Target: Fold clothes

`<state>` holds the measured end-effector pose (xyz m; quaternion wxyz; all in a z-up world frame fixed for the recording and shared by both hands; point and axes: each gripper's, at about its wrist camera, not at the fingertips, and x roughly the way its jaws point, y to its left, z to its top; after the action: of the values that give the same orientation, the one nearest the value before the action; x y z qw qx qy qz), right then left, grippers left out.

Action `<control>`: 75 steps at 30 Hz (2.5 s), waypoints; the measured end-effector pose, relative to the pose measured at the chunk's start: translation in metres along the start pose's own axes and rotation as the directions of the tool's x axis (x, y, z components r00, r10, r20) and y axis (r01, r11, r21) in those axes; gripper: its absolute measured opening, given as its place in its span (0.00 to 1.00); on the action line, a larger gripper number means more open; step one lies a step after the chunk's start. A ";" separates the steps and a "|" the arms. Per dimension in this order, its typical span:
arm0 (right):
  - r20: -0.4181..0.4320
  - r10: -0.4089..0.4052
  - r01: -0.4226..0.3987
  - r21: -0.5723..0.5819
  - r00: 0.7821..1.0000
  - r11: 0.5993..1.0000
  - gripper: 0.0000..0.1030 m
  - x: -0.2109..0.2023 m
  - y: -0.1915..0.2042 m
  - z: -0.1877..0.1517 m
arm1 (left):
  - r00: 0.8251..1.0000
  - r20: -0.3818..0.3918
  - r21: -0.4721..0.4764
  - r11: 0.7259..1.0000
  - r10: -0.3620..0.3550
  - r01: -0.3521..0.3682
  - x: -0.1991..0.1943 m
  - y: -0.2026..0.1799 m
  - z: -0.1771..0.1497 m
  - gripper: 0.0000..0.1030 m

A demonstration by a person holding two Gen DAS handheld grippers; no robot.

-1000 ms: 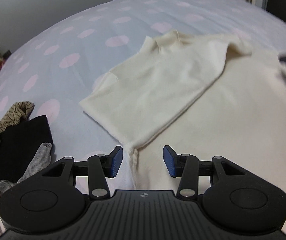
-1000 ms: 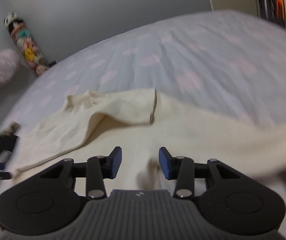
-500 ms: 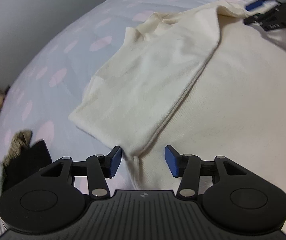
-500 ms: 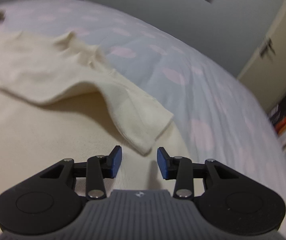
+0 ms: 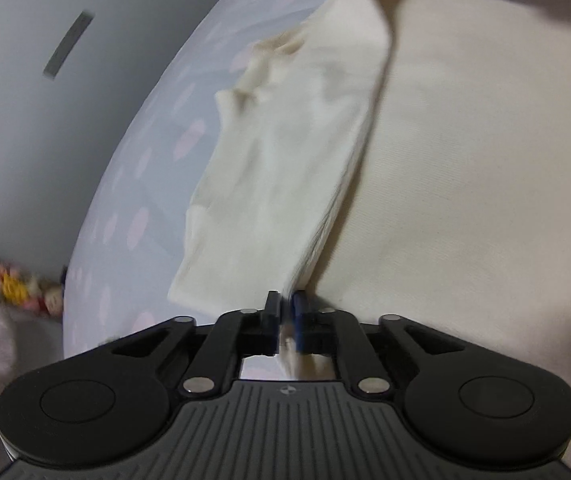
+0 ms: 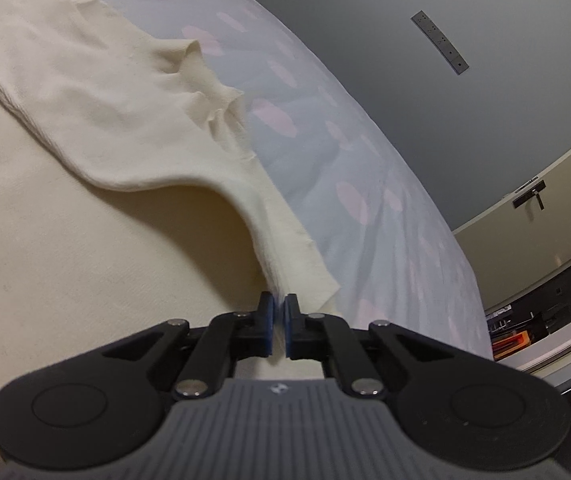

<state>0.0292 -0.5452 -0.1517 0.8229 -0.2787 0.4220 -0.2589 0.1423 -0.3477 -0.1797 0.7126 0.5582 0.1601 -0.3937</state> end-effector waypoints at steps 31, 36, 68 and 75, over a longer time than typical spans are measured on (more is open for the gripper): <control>-0.047 0.039 -0.039 0.002 0.998 0.999 0.07 -0.088 0.016 -0.064 | 0.988 -0.103 -0.367 0.928 -0.112 0.067 -0.028 0.030 -0.088 0.12; -0.100 0.085 -0.054 0.285 0.991 0.957 0.07 -0.112 -0.040 -0.093 | 0.988 -0.093 -0.476 0.877 -0.125 0.066 -0.053 0.032 -0.092 0.20; -0.193 0.258 0.197 0.980 0.947 0.010 0.37 -0.131 -0.297 -0.375 | 0.978 -0.119 -0.625 0.778 -0.174 0.063 -0.099 0.017 -0.093 0.24; -0.134 0.239 0.146 0.989 0.962 -0.037 0.12 -0.140 -0.298 -0.365 | 0.977 -0.098 -0.619 0.780 -0.188 0.088 -0.097 0.012 -0.082 0.24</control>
<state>-0.4057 -0.7517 -0.0513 0.7129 0.4513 0.2210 -0.4891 0.1067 -0.2347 -0.1333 0.8093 0.3133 0.3738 -0.3274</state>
